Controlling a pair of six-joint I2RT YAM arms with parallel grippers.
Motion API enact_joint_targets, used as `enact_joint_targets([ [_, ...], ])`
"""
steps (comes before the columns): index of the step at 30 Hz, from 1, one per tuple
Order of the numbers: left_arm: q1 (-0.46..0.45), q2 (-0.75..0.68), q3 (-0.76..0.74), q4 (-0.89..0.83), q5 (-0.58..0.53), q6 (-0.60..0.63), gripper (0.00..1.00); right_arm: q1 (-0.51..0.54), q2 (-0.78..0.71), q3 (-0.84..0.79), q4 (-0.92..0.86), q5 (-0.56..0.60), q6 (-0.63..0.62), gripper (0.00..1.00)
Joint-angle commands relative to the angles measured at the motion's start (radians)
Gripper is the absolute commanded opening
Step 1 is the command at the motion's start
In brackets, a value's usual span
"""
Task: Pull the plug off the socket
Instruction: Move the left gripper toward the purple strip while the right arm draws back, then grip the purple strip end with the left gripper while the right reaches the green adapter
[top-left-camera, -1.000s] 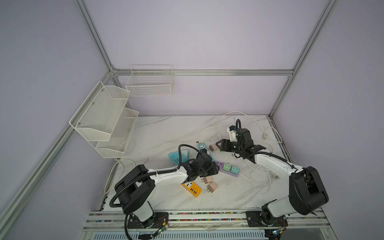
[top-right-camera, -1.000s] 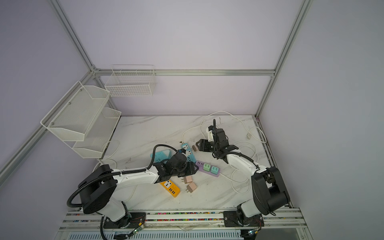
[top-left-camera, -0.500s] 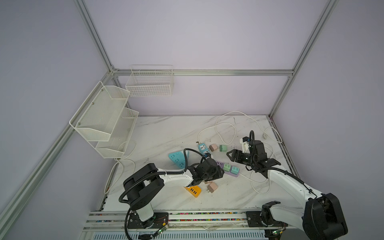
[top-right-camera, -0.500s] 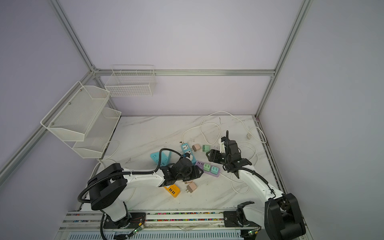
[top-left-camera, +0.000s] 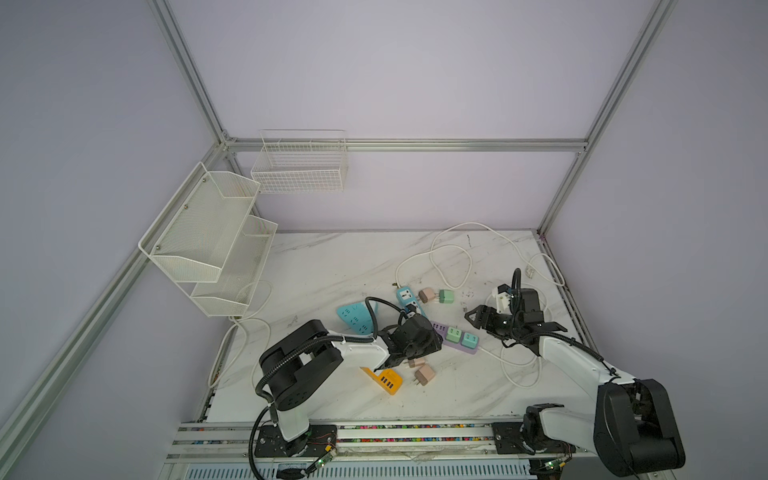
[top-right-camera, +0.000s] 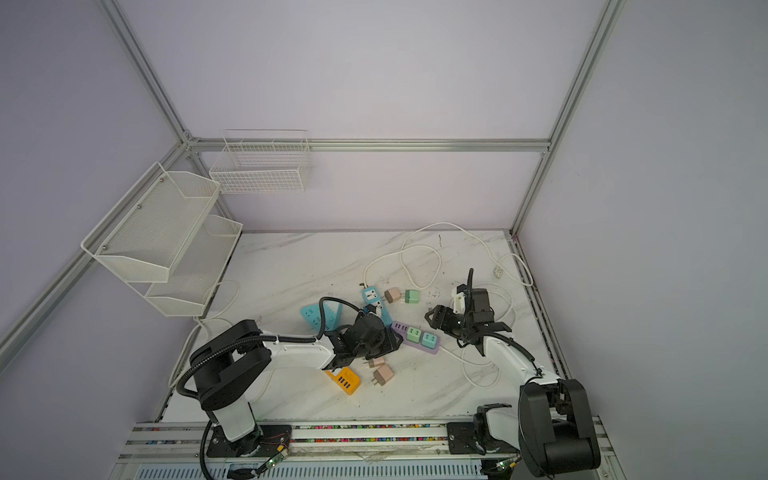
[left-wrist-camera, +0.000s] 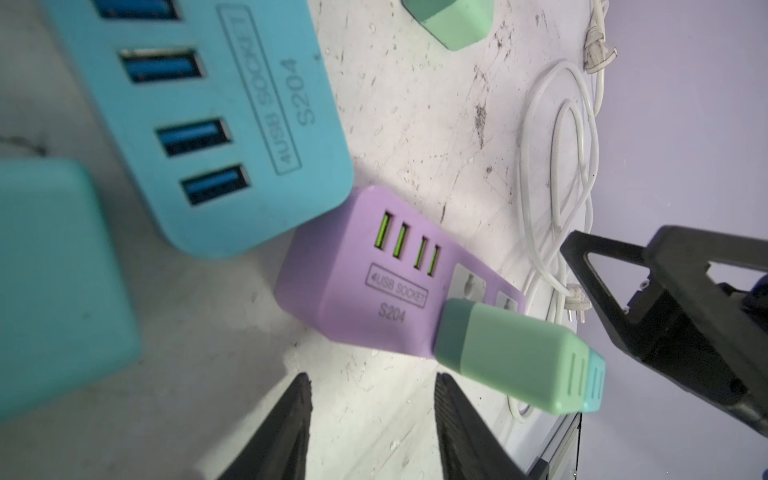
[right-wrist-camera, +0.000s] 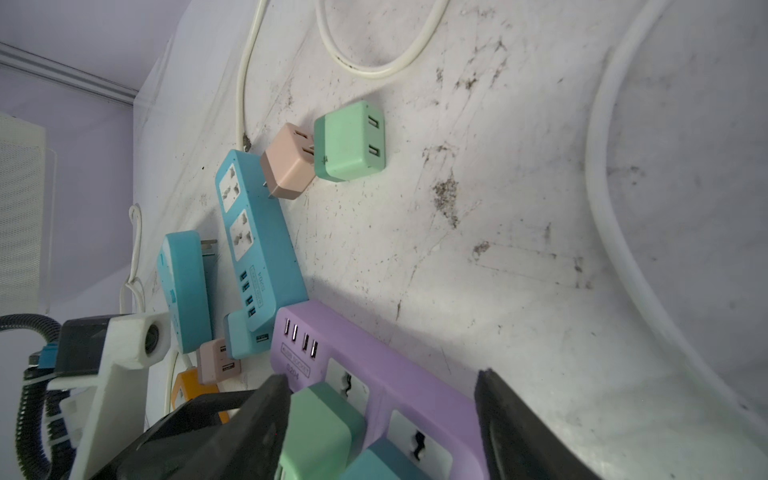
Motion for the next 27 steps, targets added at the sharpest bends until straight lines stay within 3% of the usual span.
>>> enact_joint_targets([
  [1,0.010,0.014,0.082,0.042,0.005,-0.002,0.48,-0.021,0.013,-0.017,0.013,-0.008,-0.006,0.68],
  [14,0.060,0.072,0.157,0.055,0.045,0.049,0.47,-0.041,0.044,-0.073,0.067,0.033,0.072,0.42],
  [27,0.107,0.175,0.310,0.013,0.097,0.116,0.46,-0.041,0.014,-0.098,0.031,0.096,0.106,0.33],
])
